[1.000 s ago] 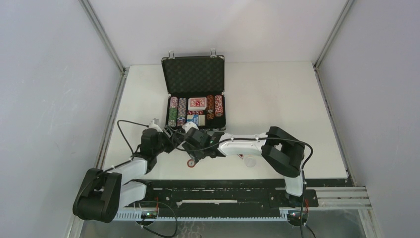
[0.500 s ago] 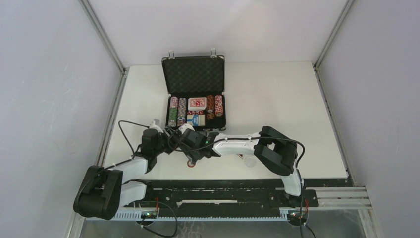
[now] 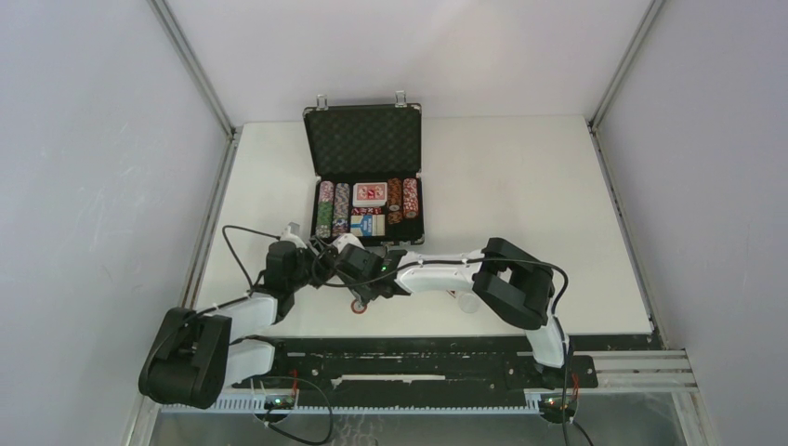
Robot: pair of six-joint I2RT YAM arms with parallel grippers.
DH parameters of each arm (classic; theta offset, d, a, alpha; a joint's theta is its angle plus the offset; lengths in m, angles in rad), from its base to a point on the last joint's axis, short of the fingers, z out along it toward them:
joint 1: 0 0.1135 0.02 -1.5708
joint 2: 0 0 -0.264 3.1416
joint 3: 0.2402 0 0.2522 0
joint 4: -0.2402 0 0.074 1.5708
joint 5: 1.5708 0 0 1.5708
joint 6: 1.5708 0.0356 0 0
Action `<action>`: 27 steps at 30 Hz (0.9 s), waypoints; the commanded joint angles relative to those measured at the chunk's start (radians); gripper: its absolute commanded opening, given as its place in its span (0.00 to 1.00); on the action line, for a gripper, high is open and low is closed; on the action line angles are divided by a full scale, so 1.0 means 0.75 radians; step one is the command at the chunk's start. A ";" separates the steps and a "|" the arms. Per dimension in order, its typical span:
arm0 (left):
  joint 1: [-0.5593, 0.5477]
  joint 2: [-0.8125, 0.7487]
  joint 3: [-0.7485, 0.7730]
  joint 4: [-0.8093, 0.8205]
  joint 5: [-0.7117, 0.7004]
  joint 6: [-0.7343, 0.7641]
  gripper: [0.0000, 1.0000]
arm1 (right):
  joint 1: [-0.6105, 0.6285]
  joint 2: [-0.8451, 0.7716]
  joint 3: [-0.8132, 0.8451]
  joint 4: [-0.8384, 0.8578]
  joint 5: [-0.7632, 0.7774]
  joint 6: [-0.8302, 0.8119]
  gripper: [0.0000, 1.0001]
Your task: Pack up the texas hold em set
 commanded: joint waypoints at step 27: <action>0.011 0.013 -0.009 0.053 0.036 0.007 0.67 | -0.046 -0.027 -0.021 -0.048 0.055 0.008 0.62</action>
